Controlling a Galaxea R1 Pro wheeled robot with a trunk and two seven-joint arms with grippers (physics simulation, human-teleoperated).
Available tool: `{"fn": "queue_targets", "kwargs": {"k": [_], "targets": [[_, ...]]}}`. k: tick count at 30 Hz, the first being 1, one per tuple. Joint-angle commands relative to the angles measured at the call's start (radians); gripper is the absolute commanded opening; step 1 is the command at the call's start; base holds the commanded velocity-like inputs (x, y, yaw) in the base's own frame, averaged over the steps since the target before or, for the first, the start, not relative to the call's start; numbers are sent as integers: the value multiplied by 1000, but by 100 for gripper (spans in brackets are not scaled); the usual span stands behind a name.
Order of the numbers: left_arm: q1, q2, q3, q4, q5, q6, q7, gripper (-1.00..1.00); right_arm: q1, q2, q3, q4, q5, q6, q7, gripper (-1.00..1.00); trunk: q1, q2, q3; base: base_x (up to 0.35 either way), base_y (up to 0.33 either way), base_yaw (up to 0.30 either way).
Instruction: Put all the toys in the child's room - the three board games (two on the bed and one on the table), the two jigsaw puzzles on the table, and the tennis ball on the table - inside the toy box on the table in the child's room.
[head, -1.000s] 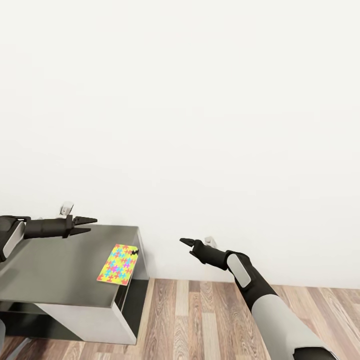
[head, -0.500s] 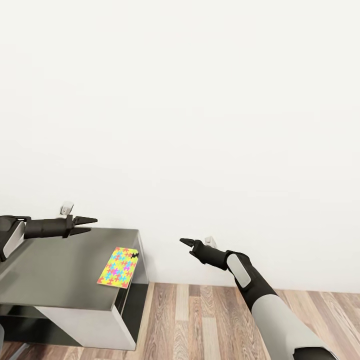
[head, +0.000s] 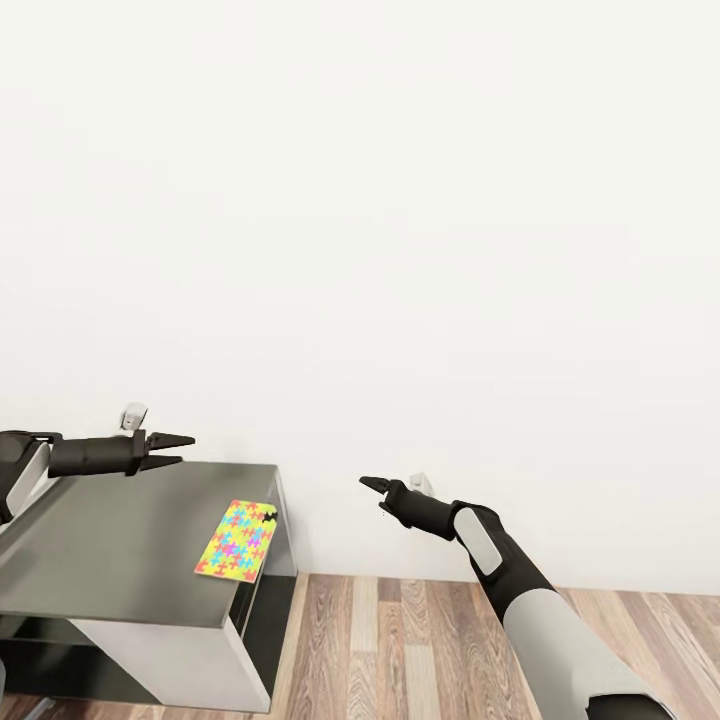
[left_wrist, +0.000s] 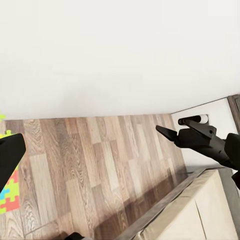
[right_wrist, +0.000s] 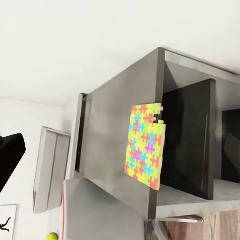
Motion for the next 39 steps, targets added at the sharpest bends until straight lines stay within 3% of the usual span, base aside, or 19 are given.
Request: {"fn": "queue_targets", "kwargs": {"k": [1, 17, 27, 35, 39], "targets": [[-1, 1, -4, 0, 4, 7, -2, 100, -1, 0, 0, 0, -3, 4, 0, 100, 1, -2, -1, 0, 0, 0], [-1, 1, -6, 0, 4, 7, -2, 100, -1, 0, 1, 0, -2, 5, -2, 100, 1, -2, 26, 0, 0, 1], [-1, 1, -5, 0, 4, 20, -2, 100, -1, -1, -1, 8, -4, 7, -2, 100, 31, -58, 14, 0, 0, 40], [-1, 1, -5, -1, 4, 26, -2, 100, -2, 0, -6, 126, -4, 63, -1, 100, 58, -107, -7, 0, 0, 5], [-1, 0, -5, -2, 4, 26, -2, 100, -2, -1, -7, 159, -4, 91, -2, 100, 58, -107, -7, 0, 0, 0]]}}
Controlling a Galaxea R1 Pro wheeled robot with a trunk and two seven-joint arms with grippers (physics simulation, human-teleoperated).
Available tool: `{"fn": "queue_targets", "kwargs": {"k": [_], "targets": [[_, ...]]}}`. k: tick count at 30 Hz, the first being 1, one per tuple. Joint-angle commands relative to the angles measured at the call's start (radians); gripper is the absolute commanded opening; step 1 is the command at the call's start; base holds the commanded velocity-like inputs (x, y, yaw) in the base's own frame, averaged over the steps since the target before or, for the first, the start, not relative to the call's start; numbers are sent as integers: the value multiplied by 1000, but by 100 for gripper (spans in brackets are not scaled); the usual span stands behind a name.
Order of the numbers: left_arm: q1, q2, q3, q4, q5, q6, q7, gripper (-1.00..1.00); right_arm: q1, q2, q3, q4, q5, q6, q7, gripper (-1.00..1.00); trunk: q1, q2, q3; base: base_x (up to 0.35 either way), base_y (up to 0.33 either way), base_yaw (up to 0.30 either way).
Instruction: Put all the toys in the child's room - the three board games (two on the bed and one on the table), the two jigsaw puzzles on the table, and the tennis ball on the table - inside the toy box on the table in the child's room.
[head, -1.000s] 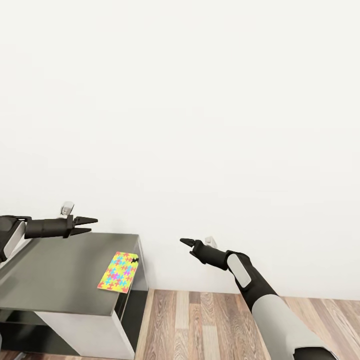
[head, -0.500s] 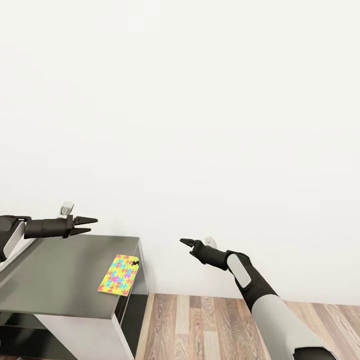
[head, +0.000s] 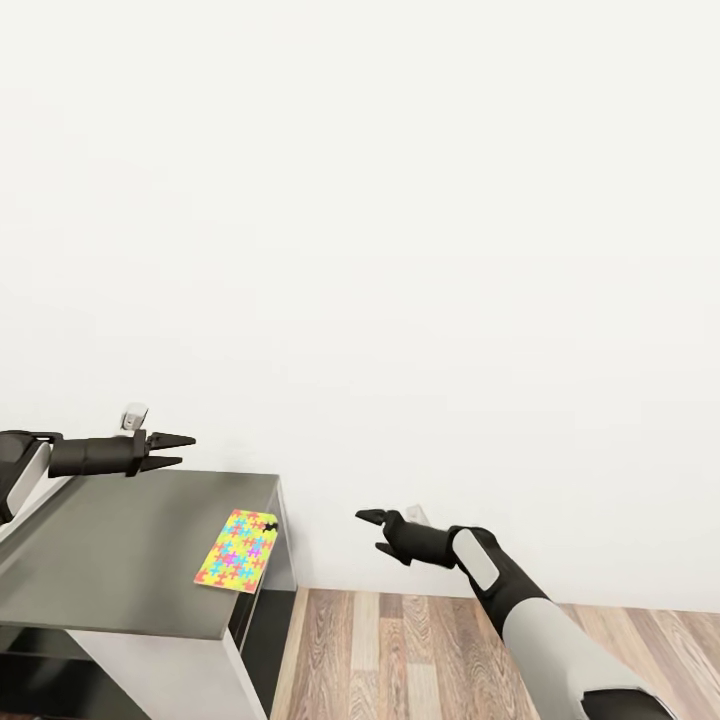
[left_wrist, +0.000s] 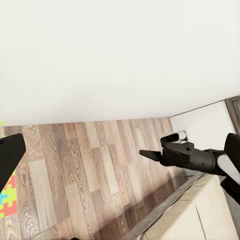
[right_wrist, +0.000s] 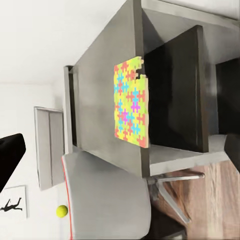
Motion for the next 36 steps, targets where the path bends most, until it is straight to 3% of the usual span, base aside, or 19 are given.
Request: {"fn": "queue_targets", "kwargs": {"k": [1, 8, 18, 36], "targets": [[-1, 1, -4, 0, 4, 7, -2, 100, -1, 0, 0, 3, -2, 6, 1, 100, 4, -9, -5, 0, 0, 0], [-1, 1, -4, -3, 4, 7, -2, 100, -1, 4, -3, 14, 0, -3, -6, 100, 31, -58, -27, 0, 0, 0], [-1, 0, -4, -4, 4, 8, -2, 100, -1, 11, -29, 16, 0, -72, -10, 100, 62, -114, -52, 0, 0, 0], [-1, 1, -4, -4, 4, 8, -2, 100, -1, 13, -36, 19, -6, -70, -2, 100, 131, -240, -109, 0, 0, 0]]}}
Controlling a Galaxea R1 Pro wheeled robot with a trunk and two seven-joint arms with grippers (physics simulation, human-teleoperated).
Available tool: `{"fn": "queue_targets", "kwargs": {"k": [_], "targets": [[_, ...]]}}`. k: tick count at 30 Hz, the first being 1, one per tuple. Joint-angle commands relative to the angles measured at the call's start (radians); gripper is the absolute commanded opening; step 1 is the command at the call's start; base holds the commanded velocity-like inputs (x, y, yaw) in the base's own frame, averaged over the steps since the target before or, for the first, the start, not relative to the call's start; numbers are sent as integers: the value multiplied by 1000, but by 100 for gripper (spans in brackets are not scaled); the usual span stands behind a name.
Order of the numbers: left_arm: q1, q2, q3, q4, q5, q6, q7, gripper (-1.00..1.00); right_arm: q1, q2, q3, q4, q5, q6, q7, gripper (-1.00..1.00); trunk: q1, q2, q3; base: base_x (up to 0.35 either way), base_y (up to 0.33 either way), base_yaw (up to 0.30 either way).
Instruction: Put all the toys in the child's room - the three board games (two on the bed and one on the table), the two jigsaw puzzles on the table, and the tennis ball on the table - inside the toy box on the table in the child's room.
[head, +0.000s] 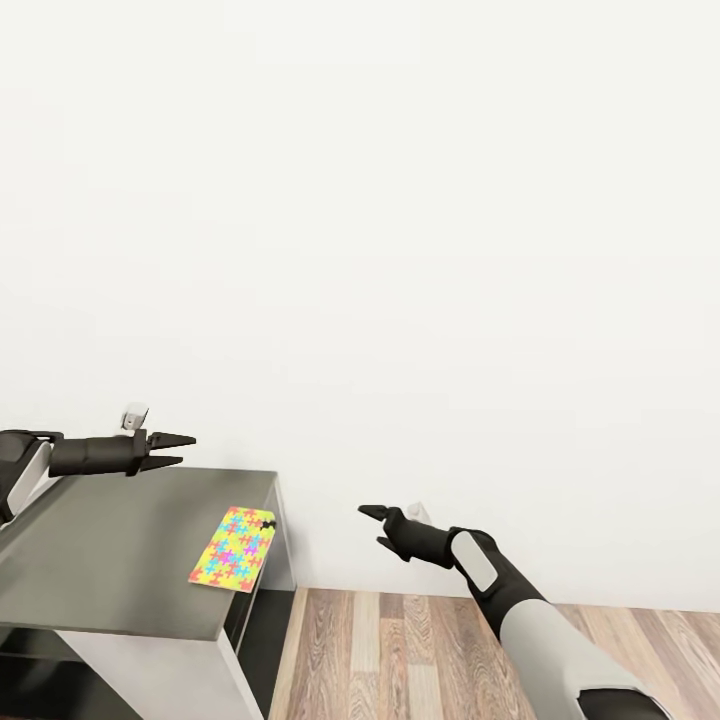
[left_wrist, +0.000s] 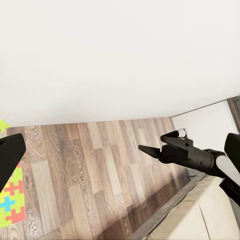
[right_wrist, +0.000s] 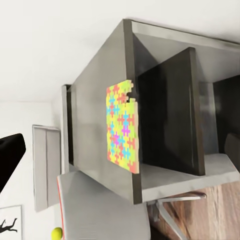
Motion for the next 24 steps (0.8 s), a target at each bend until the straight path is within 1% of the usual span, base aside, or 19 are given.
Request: {"fn": "queue_targets", "kwargs": {"k": [1, 10, 16, 19, 20, 22, 23, 24], "targets": [[-1, 1, -4, 0, 4, 6, -2, 100, -1, 1, -3, 0, -2, 6, 0, 100, 4, -9, -5, 0, 0, 0], [-1, 2, -4, -1, 5, 7, -4, 100, -1, 4, -2, 2, -1, 22, 4, 100, 39, -72, -33, 0, 0, 0], [-1, 3, -4, -9, 5, 20, -27, 100, -1, 5, -3, 2, -2, 90, 6, 100, 62, -114, -52, 0, 0, 0], [-1, 3, -4, -19, 4, 25, -34, 100, -1, 6, -3, 2, -8, 111, 8, 100, 73, -135, -61, 0, 0, 0], [-1, 3, -4, -21, 4, 26, -35, 100, -1, 6, -3, 2, -12, 114, 10, 100, 77, -142, -64, 0, 0, 0], [-2, 3, -4, -25, 4, 27, -38, 100, -1, 6, -4, 2, -37, 121, 21, 100, 85, -156, -71, 0, 0, 0], [-2, 3, -4, -26, 4, 27, -39, 100, -1, 5, -3, 3, -61, 124, 32, 100, 89, -163, -74, 0, 0, 0], [-2, 3, -4, -27, 4, 27, -40, 100, -1, 5, -3, 3, -74, 126, 38, 100, 92, -170, -77, 0, 0, 0]]}}
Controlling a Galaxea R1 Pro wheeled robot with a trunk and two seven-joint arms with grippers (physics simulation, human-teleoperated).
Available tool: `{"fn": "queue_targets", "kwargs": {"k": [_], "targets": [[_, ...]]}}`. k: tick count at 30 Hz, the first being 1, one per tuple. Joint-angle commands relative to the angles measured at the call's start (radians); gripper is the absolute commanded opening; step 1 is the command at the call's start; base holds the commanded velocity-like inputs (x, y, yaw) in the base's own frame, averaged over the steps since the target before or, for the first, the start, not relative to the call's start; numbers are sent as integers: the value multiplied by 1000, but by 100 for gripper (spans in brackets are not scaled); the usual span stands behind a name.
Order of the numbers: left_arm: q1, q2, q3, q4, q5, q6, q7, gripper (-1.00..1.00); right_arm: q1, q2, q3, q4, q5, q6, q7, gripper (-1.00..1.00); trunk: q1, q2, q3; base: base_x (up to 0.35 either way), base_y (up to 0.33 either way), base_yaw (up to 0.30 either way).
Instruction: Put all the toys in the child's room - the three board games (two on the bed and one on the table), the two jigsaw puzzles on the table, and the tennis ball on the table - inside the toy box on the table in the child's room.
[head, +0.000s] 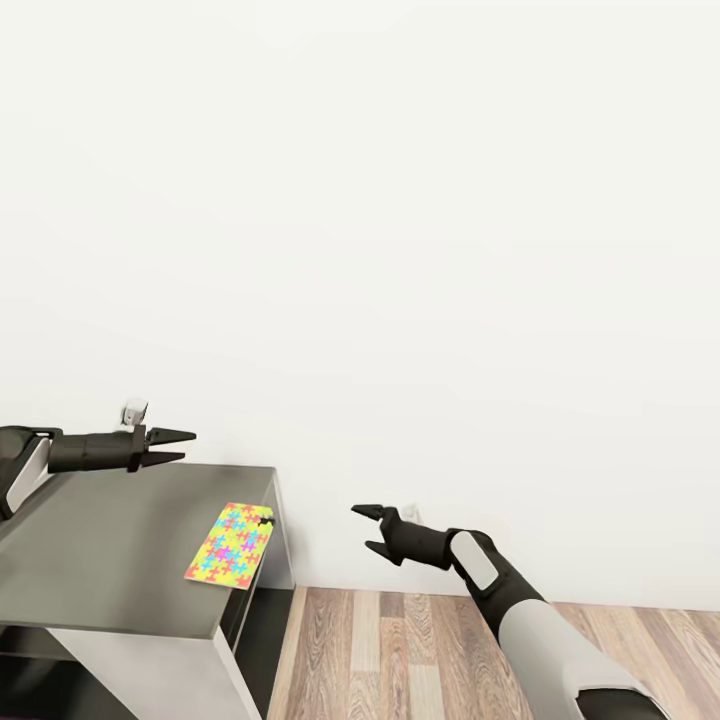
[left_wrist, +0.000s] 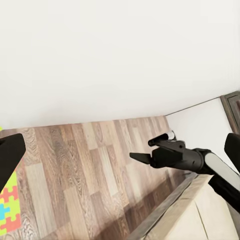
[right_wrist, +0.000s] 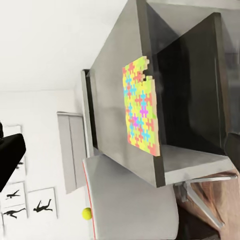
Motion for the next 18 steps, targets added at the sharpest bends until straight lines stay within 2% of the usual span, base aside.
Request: {"fn": "queue_targets", "kwargs": {"k": [1, 5, 8, 18], "targets": [[-1, 1, -4, 0, 4, 7, -3, 100, -1, 0, -3, 0, -13, 7, 7, 100, 4, -8, -5, 0, 0, 0], [-2, 1, -4, -1, 4, 8, -4, 100, -1, -6, 1, 0, -59, 12, 27, 100, 19, -36, -17, 0, 0, 0], [-2, 1, -4, -1, 4, 8, -5, 100, -1, -9, 2, 0, -74, 14, 33, 100, 31, -57, -27, 0, 0, 0], [-2, 2, -4, -3, 5, 8, -6, 100, -1, -12, 2, -3, -84, 15, 45, 100, 69, -127, -58, 0, 0, 0]]}}
